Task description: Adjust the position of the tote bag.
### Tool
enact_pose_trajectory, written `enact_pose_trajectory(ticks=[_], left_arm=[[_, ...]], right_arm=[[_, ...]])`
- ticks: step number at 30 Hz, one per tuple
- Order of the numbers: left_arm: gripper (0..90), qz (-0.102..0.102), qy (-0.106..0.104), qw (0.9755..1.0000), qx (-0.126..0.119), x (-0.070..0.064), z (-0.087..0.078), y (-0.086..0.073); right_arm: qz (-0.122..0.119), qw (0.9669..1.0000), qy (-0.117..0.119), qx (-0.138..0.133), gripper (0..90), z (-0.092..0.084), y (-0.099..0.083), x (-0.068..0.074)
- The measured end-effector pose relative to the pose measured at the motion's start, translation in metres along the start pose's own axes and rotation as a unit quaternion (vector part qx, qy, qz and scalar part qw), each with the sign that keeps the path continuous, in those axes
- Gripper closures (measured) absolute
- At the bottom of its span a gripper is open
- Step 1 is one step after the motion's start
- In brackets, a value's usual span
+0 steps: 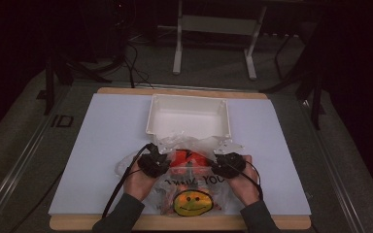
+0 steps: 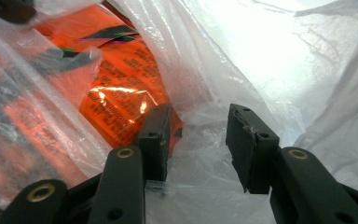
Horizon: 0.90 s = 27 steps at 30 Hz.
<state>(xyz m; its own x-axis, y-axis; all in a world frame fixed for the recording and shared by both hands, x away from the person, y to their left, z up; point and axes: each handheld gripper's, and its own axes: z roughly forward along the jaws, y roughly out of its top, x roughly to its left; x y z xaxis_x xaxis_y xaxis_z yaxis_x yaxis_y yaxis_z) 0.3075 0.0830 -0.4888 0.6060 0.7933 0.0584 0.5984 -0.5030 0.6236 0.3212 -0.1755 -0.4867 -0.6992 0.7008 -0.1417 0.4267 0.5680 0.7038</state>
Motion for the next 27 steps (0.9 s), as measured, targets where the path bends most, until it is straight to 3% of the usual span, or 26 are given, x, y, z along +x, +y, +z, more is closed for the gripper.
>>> enact_pose_trajectory(ticks=[4, 6, 16, 20, 23, 27], left_arm=[[86.8, -0.005, 0.029, 0.9995, 0.012, 0.009, 0.000, -0.006], [87.8, -0.009, 0.043, 0.9989, 0.016, 0.015, -0.001, -0.009], [89.3, -0.060, 0.079, 0.9947, 0.028, 0.051, -0.009, -0.034], [88.6, -0.067, 0.068, 0.9952, 0.022, 0.052, -0.008, -0.037], [77.4, -0.059, 0.026, 0.9978, -0.014, 0.048, -0.015, -0.035], [68.9, -0.056, -0.022, 0.9966, -0.055, 0.044, -0.025, -0.030]], right_arm=[[-0.001, 0.9999, -0.010, 0.013, 79.9, 0.006, 0.001, -0.004], [0.002, 0.9996, -0.023, 0.018, 84.7, 0.007, 0.000, -0.007], [0.022, 0.9962, -0.078, 0.031, 89.9, 0.001, -0.008, -0.026], [0.023, 0.9961, -0.077, 0.036, 89.8, -0.001, -0.011, -0.028], [0.025, 0.9979, -0.052, 0.028, 83.5, -0.006, -0.011, -0.026], [0.028, 0.9993, -0.021, -0.010, 75.1, -0.016, -0.009, -0.024]])
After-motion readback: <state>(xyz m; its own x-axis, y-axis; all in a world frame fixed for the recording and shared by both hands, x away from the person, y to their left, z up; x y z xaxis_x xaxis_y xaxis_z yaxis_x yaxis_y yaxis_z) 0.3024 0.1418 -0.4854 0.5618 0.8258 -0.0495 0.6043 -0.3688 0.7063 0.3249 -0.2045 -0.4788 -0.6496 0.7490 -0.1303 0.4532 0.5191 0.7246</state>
